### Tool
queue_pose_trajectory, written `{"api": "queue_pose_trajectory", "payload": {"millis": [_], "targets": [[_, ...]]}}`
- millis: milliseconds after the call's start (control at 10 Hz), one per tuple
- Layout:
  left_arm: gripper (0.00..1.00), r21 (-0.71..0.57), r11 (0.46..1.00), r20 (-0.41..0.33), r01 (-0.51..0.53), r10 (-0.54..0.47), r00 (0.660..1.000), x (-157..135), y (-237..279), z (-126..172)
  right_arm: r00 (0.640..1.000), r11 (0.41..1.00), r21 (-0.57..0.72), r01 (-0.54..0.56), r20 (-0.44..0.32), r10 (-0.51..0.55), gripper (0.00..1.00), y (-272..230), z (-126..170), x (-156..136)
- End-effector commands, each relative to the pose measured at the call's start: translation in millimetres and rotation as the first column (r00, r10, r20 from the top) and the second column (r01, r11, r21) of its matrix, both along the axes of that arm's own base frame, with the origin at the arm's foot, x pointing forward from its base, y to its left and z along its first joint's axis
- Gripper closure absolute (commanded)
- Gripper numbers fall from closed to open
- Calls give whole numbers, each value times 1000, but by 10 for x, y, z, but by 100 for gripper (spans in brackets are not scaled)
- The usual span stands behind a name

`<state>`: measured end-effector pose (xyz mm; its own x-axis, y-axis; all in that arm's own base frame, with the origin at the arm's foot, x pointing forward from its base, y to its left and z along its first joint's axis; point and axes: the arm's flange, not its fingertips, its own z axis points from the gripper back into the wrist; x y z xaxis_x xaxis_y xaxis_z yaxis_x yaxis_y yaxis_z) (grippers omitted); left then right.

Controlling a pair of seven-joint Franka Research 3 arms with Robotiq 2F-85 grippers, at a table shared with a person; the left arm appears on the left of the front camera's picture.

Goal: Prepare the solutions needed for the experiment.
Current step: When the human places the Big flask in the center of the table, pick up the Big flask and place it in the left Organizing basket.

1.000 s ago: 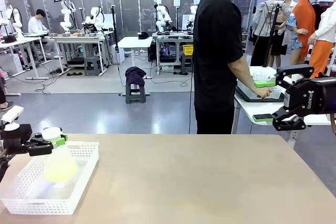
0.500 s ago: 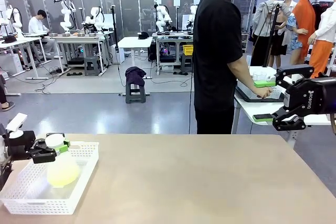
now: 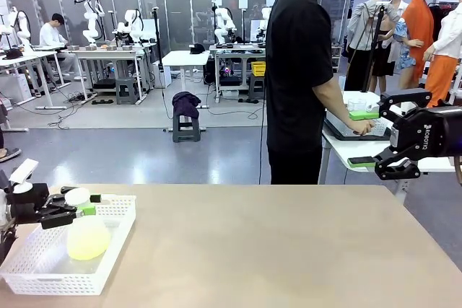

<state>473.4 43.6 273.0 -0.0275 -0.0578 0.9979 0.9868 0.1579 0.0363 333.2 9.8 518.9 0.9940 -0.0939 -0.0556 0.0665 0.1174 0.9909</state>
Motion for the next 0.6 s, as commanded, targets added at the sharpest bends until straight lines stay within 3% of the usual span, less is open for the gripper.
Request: {"api": "queue_pose_trajectory", "payload": {"millis": [0,100,200,300,500], "targets": [[21,6,1000,-18,27,-26,999,19,20,47,1000,1000,10,0,3,0,15,-2,18,1],[16,1,1000,-35,-4,4,999,-14,88,60,1000,1000,10,0,3,0,15,-2,18,1],[2,-6,999,-55,-44,43,998,-62,180,53,1000,1000,10,0,3,0,15,-2,18,1],[2,2,1000,-8,-2,2,1000,-6,23,-2,1000,1000,10,0,3,0,15,-2,18,1],[2,2,1000,-8,-2,2,1000,-6,23,-2,1000,1000,10,0,3,0,15,-2,18,1]]}}
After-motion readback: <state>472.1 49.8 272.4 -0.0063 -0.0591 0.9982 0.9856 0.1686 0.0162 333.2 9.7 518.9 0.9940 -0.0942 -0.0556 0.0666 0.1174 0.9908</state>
